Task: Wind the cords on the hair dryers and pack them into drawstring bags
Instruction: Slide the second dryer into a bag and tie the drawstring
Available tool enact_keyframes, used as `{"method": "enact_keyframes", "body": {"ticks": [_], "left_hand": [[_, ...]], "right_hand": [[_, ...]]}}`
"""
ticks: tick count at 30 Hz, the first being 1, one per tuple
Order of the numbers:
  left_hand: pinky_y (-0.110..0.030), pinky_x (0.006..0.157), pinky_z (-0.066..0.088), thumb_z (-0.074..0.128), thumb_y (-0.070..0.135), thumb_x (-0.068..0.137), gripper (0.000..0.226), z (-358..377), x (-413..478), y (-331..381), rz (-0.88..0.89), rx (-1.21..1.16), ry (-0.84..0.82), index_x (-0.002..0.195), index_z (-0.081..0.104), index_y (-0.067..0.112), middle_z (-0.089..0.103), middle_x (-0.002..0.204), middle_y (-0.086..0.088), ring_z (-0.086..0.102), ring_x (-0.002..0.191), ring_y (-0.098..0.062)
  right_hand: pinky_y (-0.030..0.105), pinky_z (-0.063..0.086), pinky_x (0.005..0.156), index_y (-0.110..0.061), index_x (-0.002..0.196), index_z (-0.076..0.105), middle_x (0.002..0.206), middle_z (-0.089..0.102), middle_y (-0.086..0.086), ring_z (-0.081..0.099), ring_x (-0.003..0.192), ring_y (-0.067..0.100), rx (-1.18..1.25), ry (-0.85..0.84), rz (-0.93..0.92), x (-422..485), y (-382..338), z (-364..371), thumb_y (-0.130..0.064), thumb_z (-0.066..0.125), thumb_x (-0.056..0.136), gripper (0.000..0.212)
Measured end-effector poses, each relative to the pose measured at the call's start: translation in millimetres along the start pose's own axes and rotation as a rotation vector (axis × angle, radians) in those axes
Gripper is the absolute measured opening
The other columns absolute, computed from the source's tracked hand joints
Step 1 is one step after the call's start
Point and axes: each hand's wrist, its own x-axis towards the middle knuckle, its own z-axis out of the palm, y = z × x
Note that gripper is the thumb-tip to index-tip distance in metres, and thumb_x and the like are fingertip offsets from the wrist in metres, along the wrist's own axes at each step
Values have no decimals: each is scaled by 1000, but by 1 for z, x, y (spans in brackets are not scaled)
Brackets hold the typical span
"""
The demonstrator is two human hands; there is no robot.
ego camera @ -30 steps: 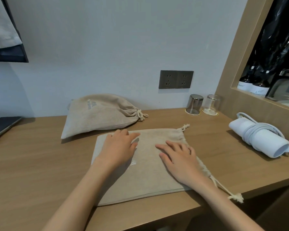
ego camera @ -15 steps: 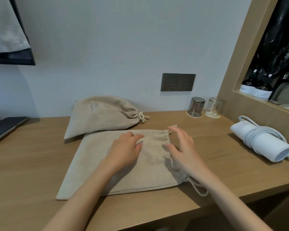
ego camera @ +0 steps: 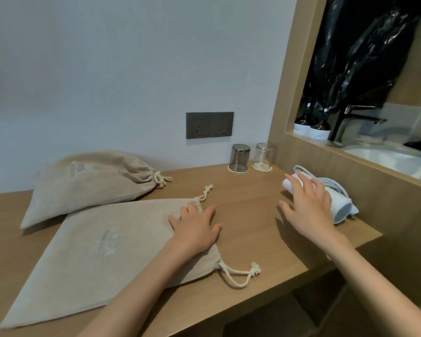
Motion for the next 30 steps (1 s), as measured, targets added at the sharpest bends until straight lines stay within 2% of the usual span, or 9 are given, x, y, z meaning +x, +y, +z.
{"method": "enact_keyframes", "body": {"ticks": [4,7,11,17,23,30], "left_hand": [[-48,101,35,38,53,92,46,2,7,-6,-33,-26,110,132,44,31,41,129,-11,37,120,-34],[-39,97,39,40,51,93,43,6,11,-15,-13,-53,216,130,49,33,45,124,-6,41,113,-30],[-36,97,38,45,51,91,42,12,13,-24,20,-124,271,129,52,36,47,118,-3,42,109,-28],[-34,95,37,45,48,93,39,14,8,-26,58,-195,302,129,53,37,45,106,3,40,105,-23],[-34,96,37,44,47,94,39,14,6,-28,73,-211,287,130,53,36,48,111,2,40,106,-22],[-34,98,35,42,47,95,55,13,3,-27,59,-190,258,145,32,30,47,123,-5,41,112,-25]], "right_hand": [[58,18,112,-23,146,25,155,21,10,19,139,38,-171,-32,138,16,37,-2,-48,62,86,76],[58,25,108,-26,146,23,152,25,12,28,132,44,-193,-114,213,28,53,-3,-59,65,78,87],[52,39,96,-28,146,23,148,29,10,38,125,43,-142,-179,246,37,55,-2,-60,69,73,92],[44,47,87,-22,138,31,138,37,13,46,114,38,-256,-134,188,33,55,1,-54,71,72,83],[42,45,83,-20,133,36,133,40,10,48,108,36,-256,-101,116,20,48,-3,-53,74,67,82],[39,45,76,-20,131,40,132,41,5,51,102,34,-225,-101,-88,-10,8,-9,-50,72,66,78]]}}
